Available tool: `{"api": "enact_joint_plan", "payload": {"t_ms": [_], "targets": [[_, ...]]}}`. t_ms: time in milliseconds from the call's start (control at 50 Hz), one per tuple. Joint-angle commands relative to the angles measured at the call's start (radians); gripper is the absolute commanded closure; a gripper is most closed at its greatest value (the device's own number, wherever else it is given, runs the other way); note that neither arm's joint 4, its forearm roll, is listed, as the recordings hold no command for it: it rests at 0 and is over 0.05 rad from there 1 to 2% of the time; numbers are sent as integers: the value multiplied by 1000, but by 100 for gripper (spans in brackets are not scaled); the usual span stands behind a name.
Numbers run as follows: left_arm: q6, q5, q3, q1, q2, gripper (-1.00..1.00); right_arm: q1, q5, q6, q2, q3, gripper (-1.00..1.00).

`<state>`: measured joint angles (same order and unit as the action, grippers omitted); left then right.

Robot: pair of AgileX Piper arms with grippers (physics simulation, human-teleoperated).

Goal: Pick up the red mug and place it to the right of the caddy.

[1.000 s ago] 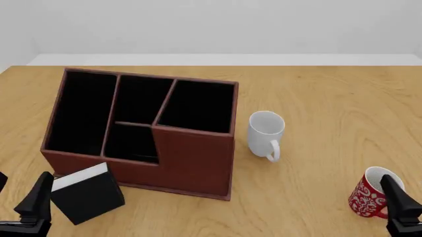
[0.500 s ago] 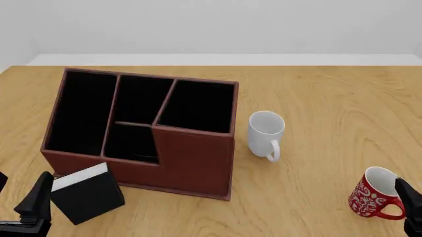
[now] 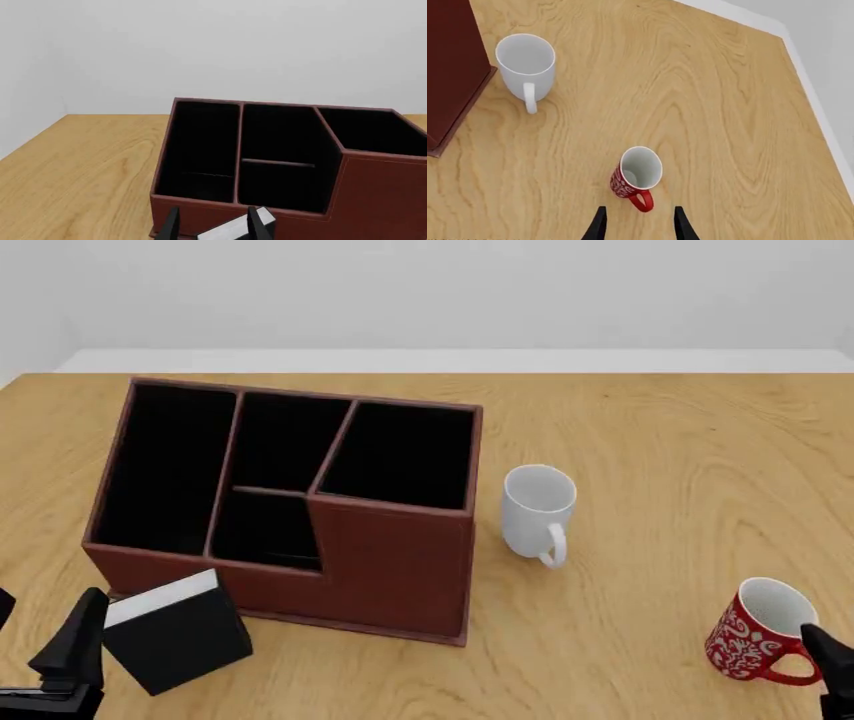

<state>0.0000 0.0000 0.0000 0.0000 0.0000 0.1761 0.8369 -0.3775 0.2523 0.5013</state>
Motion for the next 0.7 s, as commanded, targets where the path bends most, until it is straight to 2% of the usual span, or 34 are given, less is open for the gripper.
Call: {"api": "enact_joint_plan", "payload": {"t_ms": [20,140,180,200,280,540,700], "targets": [[0,0,0,0,0,-100,23,27,-14,18,-5,-100],[0,0,0,0,0,-100,42,8,-15,32,-25,-100],[0,0,0,0,0,-100,57,-7,-32,38,-48,-100],[0,0,0,0,0,-100,51,-3,-17,37,-46,-100],[0,0,0,0,0,-100,70,-27,-42,51,-75,-100],[0,0,0,0,0,-100,82,-72,-23,76,-120,-100],[0,0,0,0,0,-100,104,-116,-45,119,-124,-100]]}}
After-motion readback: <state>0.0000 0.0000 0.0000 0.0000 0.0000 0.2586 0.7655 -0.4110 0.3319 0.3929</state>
